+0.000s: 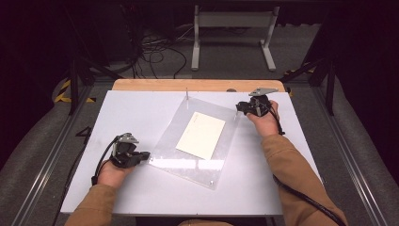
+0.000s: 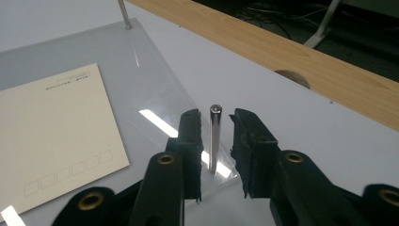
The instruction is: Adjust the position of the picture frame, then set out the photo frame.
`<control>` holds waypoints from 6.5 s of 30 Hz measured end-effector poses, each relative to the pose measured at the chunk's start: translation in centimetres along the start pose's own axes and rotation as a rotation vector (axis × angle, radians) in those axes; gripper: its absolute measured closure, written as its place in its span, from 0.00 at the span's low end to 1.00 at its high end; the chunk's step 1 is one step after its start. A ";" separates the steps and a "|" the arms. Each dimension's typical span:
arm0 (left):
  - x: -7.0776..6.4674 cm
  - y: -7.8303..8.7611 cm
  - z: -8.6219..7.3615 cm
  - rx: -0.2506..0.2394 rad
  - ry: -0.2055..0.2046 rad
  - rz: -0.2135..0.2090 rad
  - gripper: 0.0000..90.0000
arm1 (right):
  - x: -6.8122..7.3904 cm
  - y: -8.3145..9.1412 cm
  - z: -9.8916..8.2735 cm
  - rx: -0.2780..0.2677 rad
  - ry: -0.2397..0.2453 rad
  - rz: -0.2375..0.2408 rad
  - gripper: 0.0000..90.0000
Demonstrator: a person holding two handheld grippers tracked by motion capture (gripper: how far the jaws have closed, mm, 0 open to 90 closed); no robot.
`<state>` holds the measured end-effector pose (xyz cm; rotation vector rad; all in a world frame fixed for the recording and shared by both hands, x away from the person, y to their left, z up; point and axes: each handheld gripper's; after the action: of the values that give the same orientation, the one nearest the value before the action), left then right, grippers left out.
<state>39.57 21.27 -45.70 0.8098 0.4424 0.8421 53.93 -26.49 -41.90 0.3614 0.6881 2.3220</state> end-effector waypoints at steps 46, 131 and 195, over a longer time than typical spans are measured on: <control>-6.9 -0.3 2.1 -0.111 -0.169 -0.154 0.78 | -3.3 0.5 -0.5 -0.053 -0.019 -0.026 0.73; -11.5 1.5 -1.7 0.098 -0.363 -0.348 0.92 | 0.3 1.0 -3.9 -0.084 0.059 0.228 0.93; -8.7 3.2 -0.8 -0.293 -0.128 -0.092 0.52 | 2.3 0.9 -4.9 -0.157 -0.055 0.052 0.95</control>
<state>32.28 15.98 -43.38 0.5637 0.2340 0.7435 49.68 -27.39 -45.27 0.3734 0.4706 2.3871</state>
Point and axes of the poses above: each handheld gripper's, and its own axes: y roughly backward along the jaws, z roughly out of its top, x roughly to its left, and after that the axes turned 10 degrees about z, right-handed
